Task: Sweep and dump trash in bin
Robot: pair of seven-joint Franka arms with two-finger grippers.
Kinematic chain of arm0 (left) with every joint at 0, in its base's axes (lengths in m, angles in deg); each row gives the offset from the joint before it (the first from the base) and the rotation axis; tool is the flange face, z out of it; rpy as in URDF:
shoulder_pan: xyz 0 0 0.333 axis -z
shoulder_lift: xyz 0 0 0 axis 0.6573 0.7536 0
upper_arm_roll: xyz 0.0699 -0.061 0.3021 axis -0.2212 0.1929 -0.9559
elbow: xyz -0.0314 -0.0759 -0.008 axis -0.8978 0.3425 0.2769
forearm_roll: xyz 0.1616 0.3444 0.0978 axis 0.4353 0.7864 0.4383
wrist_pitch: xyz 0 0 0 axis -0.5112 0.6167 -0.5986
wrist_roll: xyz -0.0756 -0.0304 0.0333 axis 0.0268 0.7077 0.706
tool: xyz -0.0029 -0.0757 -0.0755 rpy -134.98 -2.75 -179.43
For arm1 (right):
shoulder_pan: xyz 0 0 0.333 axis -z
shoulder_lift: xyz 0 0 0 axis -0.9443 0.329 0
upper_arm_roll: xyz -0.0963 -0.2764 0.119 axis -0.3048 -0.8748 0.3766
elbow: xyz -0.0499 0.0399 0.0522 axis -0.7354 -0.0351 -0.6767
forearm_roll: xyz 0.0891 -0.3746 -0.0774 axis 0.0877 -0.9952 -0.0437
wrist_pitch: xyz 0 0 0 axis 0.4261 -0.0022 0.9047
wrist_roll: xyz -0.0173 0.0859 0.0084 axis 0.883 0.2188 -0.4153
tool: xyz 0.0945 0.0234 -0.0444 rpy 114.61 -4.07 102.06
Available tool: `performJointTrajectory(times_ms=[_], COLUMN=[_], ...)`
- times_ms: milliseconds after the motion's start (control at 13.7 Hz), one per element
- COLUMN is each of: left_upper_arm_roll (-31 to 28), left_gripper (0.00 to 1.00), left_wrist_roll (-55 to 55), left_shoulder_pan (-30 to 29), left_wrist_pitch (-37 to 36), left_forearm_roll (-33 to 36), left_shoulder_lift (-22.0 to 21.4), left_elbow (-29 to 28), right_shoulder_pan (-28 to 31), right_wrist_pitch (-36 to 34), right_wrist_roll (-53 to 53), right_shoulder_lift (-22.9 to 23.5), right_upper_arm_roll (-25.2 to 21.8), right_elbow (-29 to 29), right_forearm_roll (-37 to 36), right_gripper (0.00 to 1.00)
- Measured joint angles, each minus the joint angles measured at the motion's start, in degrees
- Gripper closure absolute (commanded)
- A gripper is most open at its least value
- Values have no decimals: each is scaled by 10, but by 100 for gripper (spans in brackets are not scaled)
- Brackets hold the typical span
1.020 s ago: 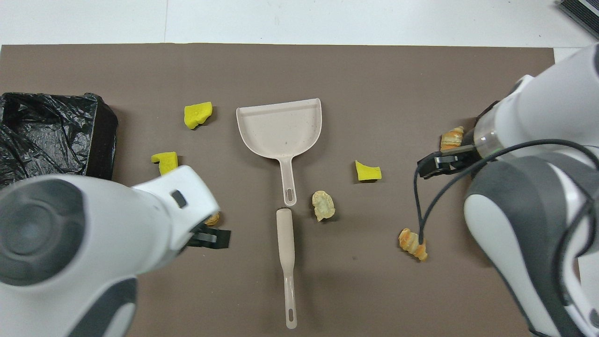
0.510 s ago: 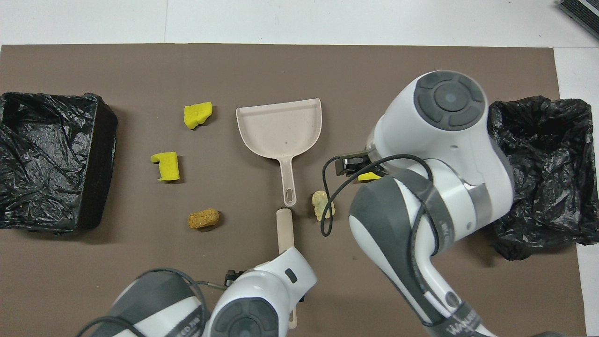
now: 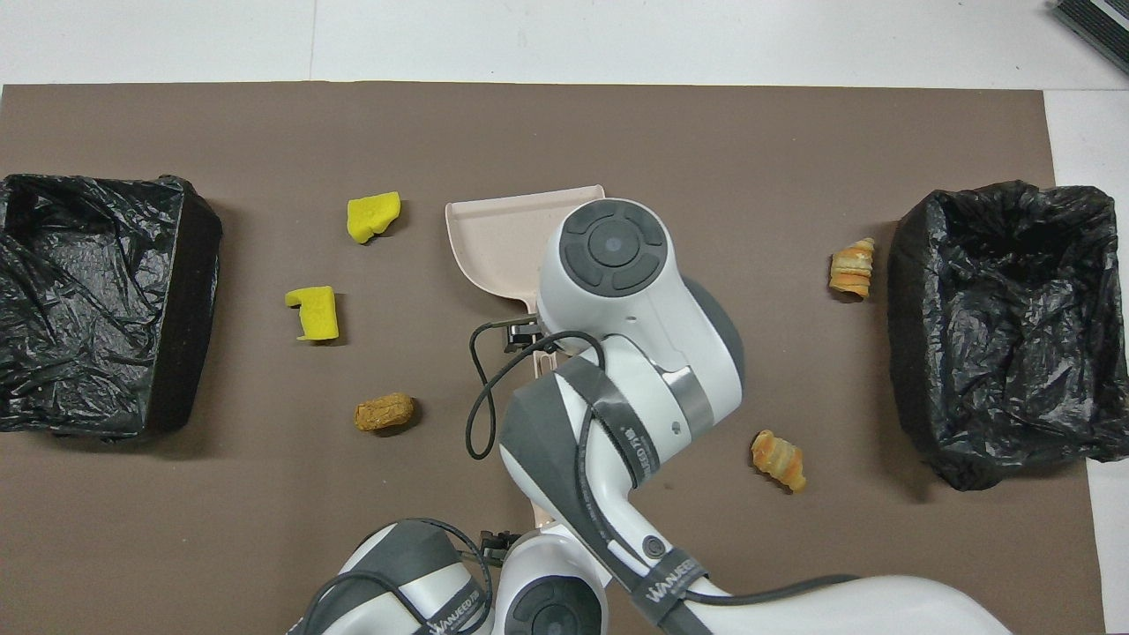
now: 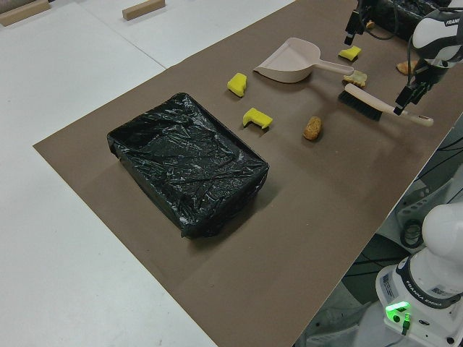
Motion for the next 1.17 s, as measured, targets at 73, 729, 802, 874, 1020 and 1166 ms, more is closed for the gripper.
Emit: performJointTrajectory(times_ms=[73,729,802,874,1020,1166], left_upper_arm_roll=[0,3,3,1,-2,-8], left_gripper=[0,100,100,100,100,100], left_wrist_roll=[0,-2,-2,-2,-4,-9], left_shoulder_pan=[0,10,10,9,9,6], left_wrist_pitch=[2,6,6,5,-7,-41], left_forearm_roll=[0,-27,-28,-28,-29,-29], left_shoulder_lift=[-1,-3,-3,-3,-4,-7], left_elbow=[-5,-16,-16,-16,-14,-5], right_shoulder_pan=[-9,-18,-18,-18,-18,-18], right_wrist_pitch=[10,47,47,47,48,52], right_wrist_roll=[10,26,26,27,27,27], right_shoulder_lift=[11,48,48,48,48,48], right_upper_arm_roll=[0,-3,-3,-3,-3,-3], right_elbow=[0,20,22,24,25,25], right_forearm_roll=[-6,-22,-22,-22,-22,-22], right_gripper=[0,36,36,37,86,99])
